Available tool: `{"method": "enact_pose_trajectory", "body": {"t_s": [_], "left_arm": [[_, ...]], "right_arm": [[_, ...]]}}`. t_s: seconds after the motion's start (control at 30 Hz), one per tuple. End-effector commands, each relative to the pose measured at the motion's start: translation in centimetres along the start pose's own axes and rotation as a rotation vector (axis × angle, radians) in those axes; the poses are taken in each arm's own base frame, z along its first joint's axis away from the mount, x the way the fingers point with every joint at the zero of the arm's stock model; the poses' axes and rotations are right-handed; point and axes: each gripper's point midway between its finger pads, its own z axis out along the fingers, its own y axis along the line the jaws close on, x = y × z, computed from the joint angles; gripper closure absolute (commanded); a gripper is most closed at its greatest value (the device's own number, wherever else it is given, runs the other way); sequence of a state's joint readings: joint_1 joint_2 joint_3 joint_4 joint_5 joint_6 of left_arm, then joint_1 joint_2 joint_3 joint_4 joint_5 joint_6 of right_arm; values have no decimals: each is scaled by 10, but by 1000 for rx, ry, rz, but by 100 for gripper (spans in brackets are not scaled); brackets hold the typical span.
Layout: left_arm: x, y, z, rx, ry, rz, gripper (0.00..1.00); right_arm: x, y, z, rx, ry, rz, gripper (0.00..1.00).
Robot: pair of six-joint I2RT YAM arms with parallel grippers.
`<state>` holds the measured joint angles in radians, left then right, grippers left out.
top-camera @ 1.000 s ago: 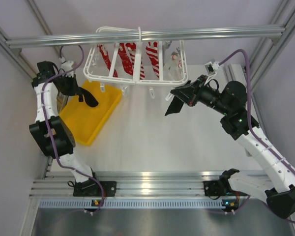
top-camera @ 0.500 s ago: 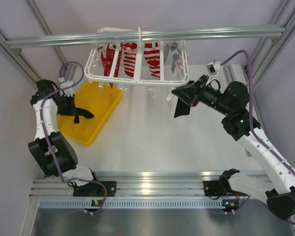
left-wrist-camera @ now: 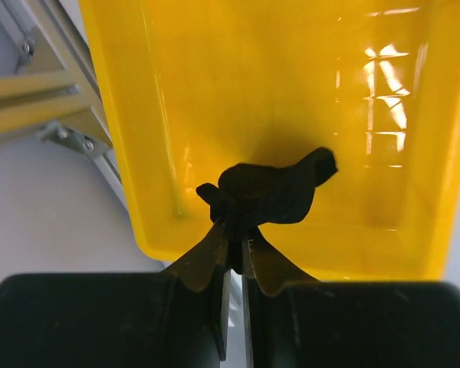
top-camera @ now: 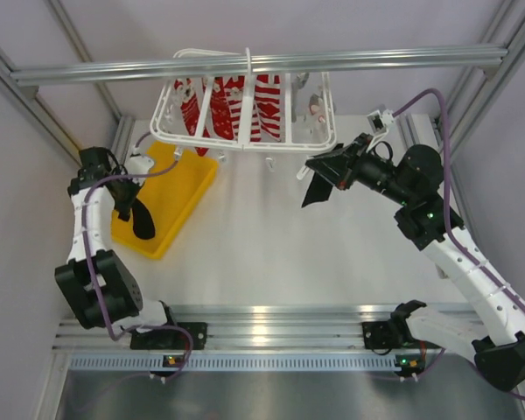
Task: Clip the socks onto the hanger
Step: Adjust the sock in the bin.
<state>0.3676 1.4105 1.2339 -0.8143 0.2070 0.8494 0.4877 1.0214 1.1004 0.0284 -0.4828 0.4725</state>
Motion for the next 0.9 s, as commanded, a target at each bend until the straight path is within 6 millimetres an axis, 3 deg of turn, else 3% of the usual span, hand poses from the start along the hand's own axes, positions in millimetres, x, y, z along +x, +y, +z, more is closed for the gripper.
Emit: {"method": "enact_pose_trajectory", "body": {"t_s": [0.0, 0.07, 0.13, 0.17, 0.2, 0.23, 0.27, 0.4, 0.53, 0.63, 0.73, 0.77, 0.8, 0.83, 0.87], "left_arm": [[-18, 27, 28, -86, 28, 264, 87], [-35, 35, 49, -121, 16, 341, 86], [-64, 42, 63, -176, -18, 437, 83], [-68, 41, 78, -169, -10, 470, 70], [-84, 39, 85, -180, -34, 497, 65], [-92, 54, 85, -261, -21, 492, 59], [-96, 53, 96, -258, -21, 499, 45], [-111, 59, 98, -295, -63, 473, 28], [-95, 50, 90, -256, -47, 373, 28], [-63, 37, 93, -184, 22, 297, 33], [-42, 39, 102, -116, 35, 139, 40], [-51, 49, 99, -126, 14, 37, 42], [-44, 54, 101, -101, 27, -48, 45], [-26, 40, 112, -20, 104, -132, 49], [-31, 47, 108, -19, 101, -251, 49]], "right_arm": [[-8, -1, -2, -3, -25, -27, 100], [-7, -3, -2, -2, -22, -24, 100], [-6, -4, 0, -2, -19, -18, 100], [-6, -4, 0, -1, -21, -18, 100], [-6, -4, 1, -1, -21, -13, 100], [-6, -4, 1, 0, -22, -12, 100], [-6, -4, 1, -1, -21, -10, 100], [-7, -4, -1, 5, -19, -14, 100], [-6, -4, -2, 4, -17, -12, 100], [-5, -4, -2, 3, -17, -9, 100], [-5, -4, -2, 2, -18, -5, 100], [-4, -4, -2, 1, -16, -3, 100], [-5, -4, -2, 1, -17, -3, 100], [-4, -4, -2, 3, -15, -2, 100], [-4, -4, -3, 5, -16, -2, 100]]}}
